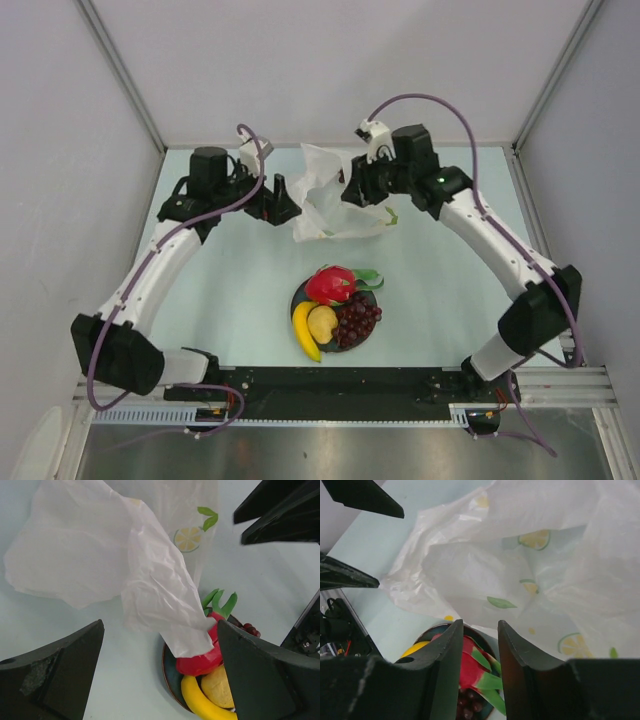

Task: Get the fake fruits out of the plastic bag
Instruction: Adjust the plastic bag at the center of the board.

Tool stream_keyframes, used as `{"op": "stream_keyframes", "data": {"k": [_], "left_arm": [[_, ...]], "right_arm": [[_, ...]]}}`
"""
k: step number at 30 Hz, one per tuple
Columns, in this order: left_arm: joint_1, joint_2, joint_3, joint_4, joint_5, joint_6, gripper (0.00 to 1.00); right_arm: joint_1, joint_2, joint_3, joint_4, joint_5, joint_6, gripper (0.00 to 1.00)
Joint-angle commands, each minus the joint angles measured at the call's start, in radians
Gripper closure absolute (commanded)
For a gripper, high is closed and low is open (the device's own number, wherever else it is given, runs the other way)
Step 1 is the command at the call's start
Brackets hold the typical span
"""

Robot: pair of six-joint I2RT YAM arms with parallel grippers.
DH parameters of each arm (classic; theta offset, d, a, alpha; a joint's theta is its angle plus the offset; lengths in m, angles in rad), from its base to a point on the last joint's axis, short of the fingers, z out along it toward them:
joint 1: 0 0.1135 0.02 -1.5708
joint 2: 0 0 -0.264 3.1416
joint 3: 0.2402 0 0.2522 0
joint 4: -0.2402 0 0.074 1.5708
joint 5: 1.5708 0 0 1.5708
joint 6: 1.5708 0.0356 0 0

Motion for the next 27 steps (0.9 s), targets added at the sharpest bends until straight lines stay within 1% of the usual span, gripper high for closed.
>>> {"op": "stream_keyframes", "data": {"k": [1, 3, 6, 7, 9, 10, 11, 12, 13, 14, 15, 16, 17, 18, 19, 20, 21, 22, 24, 25, 27], "left_arm": [[-0.043, 0.075, 0.082, 0.009, -0.065, -0.045, 0.00], [-0.072, 0.118, 0.098, 0.020, -0.080, -0.033, 0.00], [-0.129, 0.173, 0.135, 0.002, -0.203, 0.012, 0.00], [-0.140, 0.182, 0.141, -0.008, -0.284, 0.029, 0.00], [-0.169, 0.204, 0.140, -0.012, -0.371, 0.052, 0.00], [-0.175, 0.208, 0.131, -0.003, -0.422, 0.046, 0.04], [-0.175, 0.213, 0.122, 0.003, -0.433, 0.040, 0.08], [-0.175, 0.215, 0.103, 0.020, -0.432, 0.038, 0.17], [-0.177, 0.216, 0.096, 0.029, -0.427, 0.043, 0.22], [-0.175, 0.216, 0.086, 0.037, -0.404, 0.050, 0.29], [-0.175, 0.216, 0.086, 0.044, -0.389, 0.058, 0.54], [-0.175, 0.221, 0.091, 0.043, -0.377, 0.072, 0.65], [-0.177, 0.222, 0.098, 0.041, -0.355, 0.081, 0.75], [-0.177, 0.224, 0.102, 0.041, -0.347, 0.090, 0.96], [-0.181, 0.224, 0.103, 0.046, -0.349, 0.105, 1.00], [-0.183, 0.225, 0.111, 0.049, -0.349, 0.115, 1.00], [-0.188, 0.230, 0.120, 0.052, -0.334, 0.128, 1.00], [-0.203, 0.236, 0.132, 0.051, -0.332, 0.159, 1.00], [-0.221, 0.256, 0.180, 0.051, -0.312, 0.185, 1.00], [-0.240, 0.264, 0.198, 0.046, -0.301, 0.216, 1.00], [-0.264, 0.285, 0.262, 0.029, -0.313, 0.246, 1.00]], "right_arm": [[0.001, 0.139, -0.015, 0.111, -0.037, 0.095, 0.64], [-0.002, 0.205, -0.005, 0.149, -0.021, 0.131, 0.64], [-0.012, 0.290, 0.028, 0.212, 0.012, 0.165, 0.63], [-0.023, 0.307, 0.031, 0.224, 0.022, 0.176, 0.62], [-0.029, 0.362, 0.042, 0.261, 0.056, 0.187, 0.61], [-0.029, 0.391, 0.076, 0.263, 0.071, 0.188, 0.60], [-0.032, 0.412, 0.093, 0.260, 0.113, 0.190, 0.60], [-0.034, 0.457, 0.108, 0.263, 0.136, 0.190, 0.59], [-0.037, 0.477, 0.139, 0.261, 0.165, 0.175, 0.58], [-0.037, 0.491, 0.151, 0.260, 0.244, 0.169, 0.58], [-0.035, 0.512, 0.160, 0.257, 0.289, 0.152, 0.58], [-0.037, 0.515, 0.163, 0.260, 0.335, 0.112, 0.58], [-0.034, 0.514, 0.157, 0.267, 0.430, 0.084, 0.58], [-0.038, 0.505, 0.147, 0.289, 0.493, 0.060, 0.58], [-0.039, 0.491, 0.133, 0.313, 0.542, 0.028, 0.58], [-0.035, 0.473, 0.083, 0.374, 0.666, -0.067, 0.55], [-0.038, 0.451, 0.055, 0.404, 0.711, -0.118, 0.52], [-0.049, 0.399, 0.029, 0.419, 0.728, -0.153, 0.52], [-0.100, 0.349, -0.027, 0.395, 0.687, -0.158, 0.52], [-0.114, 0.301, -0.045, 0.380, 0.632, -0.152, 0.52], [-0.137, 0.255, -0.089, 0.347, 0.593, -0.149, 0.51]]}}
